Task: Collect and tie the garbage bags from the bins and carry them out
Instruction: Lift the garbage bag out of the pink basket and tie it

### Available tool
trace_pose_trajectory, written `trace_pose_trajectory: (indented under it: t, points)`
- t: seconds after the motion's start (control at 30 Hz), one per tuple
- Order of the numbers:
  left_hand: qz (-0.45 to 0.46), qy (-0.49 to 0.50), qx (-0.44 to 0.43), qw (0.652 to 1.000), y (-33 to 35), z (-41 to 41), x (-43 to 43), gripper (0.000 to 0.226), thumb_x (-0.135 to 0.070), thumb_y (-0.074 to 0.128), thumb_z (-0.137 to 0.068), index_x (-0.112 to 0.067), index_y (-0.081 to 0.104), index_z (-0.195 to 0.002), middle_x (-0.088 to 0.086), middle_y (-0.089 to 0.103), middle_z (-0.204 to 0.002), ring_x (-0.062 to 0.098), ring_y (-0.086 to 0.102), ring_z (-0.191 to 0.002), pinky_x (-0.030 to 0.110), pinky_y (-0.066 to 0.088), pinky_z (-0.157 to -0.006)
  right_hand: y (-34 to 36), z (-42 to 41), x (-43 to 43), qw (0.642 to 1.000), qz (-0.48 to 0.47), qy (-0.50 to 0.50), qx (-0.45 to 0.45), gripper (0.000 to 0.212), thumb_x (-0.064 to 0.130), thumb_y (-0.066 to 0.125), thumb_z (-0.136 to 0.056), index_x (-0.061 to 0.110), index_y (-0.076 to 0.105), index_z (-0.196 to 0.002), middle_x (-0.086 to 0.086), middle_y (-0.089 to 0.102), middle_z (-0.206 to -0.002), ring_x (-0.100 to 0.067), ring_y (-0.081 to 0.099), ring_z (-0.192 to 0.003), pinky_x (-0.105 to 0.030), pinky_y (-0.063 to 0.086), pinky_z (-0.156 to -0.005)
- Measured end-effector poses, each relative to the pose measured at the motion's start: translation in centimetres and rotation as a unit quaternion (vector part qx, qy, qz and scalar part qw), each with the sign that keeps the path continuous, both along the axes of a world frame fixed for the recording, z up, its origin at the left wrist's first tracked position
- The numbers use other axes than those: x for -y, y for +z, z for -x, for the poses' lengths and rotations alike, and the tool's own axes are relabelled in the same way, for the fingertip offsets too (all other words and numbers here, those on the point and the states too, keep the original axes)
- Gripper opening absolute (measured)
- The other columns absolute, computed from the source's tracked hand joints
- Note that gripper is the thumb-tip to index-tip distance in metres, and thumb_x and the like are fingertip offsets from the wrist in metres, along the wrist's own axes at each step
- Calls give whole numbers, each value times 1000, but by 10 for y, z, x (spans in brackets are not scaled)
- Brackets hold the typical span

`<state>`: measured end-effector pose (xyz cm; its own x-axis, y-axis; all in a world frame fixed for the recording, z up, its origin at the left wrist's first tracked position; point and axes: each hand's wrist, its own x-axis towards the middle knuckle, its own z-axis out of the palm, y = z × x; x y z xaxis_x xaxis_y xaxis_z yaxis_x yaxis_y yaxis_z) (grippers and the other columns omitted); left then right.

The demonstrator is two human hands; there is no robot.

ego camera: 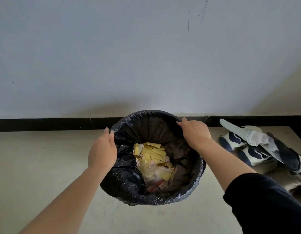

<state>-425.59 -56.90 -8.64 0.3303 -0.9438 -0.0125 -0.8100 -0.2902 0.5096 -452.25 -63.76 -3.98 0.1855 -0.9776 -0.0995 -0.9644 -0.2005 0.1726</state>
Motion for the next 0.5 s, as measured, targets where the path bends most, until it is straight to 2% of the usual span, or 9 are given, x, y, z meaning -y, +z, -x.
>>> trace_pose_trajectory:
  t: [0.07,0.13,0.2,0.27,0.33,0.4,0.5]
  points:
    - [9,-14,0,1000,2,2,-2,51,-32,23,-104,-9,35,-147,13,48,-143,33,53,-124,41,48,-95,7,-4,5,995,8,58,-82,27,17,33,-105,9,59,-101,-4,68,-91,-26,66,-90,-31,39,-73]
    - [32,-39,9,999,4,3,-4,47,-26,27,-104,-6,34,-147,10,37,-151,25,34,-141,41,35,-112,13,-10,12,981,8,99,-166,27,4,44,-97,14,55,-74,4,57,-67,-19,63,-71,-29,38,-69]
    - [52,-67,24,996,4,3,-5,45,-22,29,-104,-5,34,-145,9,32,-153,22,24,-145,40,23,-118,19,-20,14,971,1,132,-198,31,-7,46,-87,16,53,-66,7,50,-59,-15,50,-54,-26,36,-66]
    - [71,-96,35,992,4,4,-6,43,-21,31,-104,-5,36,-144,8,32,-153,21,22,-145,40,18,-119,20,-31,9,960,8,184,-209,31,-5,44,-90,15,52,-67,6,47,-59,-14,41,-51,-27,35,-66]
    - [93,-144,67,983,3,7,-8,44,-27,29,-104,-5,41,-140,8,37,-150,22,26,-143,40,19,-117,17,-42,0,961,16,212,-178,24,2,44,-95,13,60,-81,4,59,-69,-17,54,-60,-29,36,-64]
    - [90,-196,93,972,4,12,-10,58,-39,17,-100,-6,47,-137,7,45,-145,21,34,-139,37,20,-115,14,-49,-5,977,-2,187,-106,20,6,42,-98,10,62,-101,-3,67,-86,-24,65,-78,-31,38,-58]
    - [62,-250,85,962,4,18,-12,74,-52,4,-96,-10,47,-138,4,48,-143,15,37,-138,28,16,-114,6,-53,-11,985,-72,151,26,21,18,35,-103,8,53,-105,-8,63,-89,-31,63,-84,-35,38,-59]
